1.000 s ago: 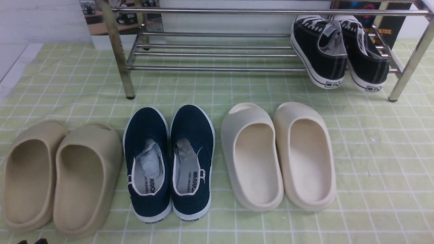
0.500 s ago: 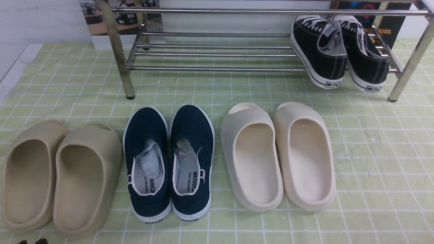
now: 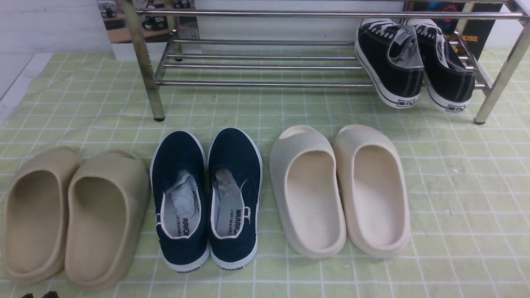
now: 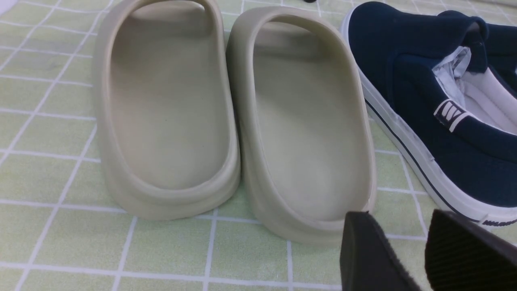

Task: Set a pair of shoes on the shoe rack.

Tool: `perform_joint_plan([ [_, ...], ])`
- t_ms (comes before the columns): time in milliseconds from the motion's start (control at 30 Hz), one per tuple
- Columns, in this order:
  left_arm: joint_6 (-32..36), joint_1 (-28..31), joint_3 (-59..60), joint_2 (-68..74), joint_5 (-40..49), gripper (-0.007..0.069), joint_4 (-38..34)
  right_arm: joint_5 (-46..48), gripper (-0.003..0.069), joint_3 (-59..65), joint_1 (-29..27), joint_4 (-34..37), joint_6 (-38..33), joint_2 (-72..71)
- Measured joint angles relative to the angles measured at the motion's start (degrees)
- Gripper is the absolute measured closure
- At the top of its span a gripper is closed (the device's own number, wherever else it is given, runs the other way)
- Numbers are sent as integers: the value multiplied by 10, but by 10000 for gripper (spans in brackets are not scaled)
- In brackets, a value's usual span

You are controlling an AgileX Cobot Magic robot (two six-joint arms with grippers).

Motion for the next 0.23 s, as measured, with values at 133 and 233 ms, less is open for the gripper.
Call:
perform_joint_plan([
  [133, 0, 0, 0, 0, 0, 386, 0, 0, 585, 0, 0, 0, 0, 0],
  [233, 0, 0, 0, 0, 0, 386, 0, 0, 580, 0, 0, 0, 0, 0],
])
